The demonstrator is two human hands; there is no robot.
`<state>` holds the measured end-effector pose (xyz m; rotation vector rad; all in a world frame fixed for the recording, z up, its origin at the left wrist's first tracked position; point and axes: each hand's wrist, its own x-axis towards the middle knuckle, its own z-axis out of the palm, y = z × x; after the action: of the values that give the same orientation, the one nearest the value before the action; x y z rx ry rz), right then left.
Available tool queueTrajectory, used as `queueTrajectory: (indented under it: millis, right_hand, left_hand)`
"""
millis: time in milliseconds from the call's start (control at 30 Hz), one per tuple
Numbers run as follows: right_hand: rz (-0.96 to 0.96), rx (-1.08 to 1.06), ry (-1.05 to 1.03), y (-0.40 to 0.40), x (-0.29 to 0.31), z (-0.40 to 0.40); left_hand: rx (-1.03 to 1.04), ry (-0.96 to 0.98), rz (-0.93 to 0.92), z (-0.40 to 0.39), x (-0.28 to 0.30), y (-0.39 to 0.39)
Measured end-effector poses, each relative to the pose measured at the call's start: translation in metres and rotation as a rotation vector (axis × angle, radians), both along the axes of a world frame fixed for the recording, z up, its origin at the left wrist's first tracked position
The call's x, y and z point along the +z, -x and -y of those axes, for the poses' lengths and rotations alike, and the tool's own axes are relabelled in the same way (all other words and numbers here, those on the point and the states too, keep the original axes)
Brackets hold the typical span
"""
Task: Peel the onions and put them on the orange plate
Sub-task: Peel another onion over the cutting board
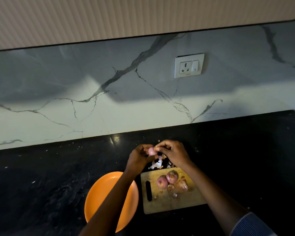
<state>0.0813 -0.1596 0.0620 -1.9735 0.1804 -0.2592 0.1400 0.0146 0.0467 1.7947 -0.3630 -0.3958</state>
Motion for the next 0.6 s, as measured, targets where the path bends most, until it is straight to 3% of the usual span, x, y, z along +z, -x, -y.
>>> queueTrajectory:
  millis: [233, 600]
  right_hand:
    - [-0.022, -0.043, -0.128, 0.0035, -0.0038, 0.0017]
    - [-0.064, -0.043, -0.156, 0.007, -0.0047, 0.0]
  left_hand:
    - [0.017, 0.135, -0.078, 0.0017, 0.0023, 0.0078]
    - [-0.003, 0.146, -0.062, -0.0004, 0.007, 0.0098]
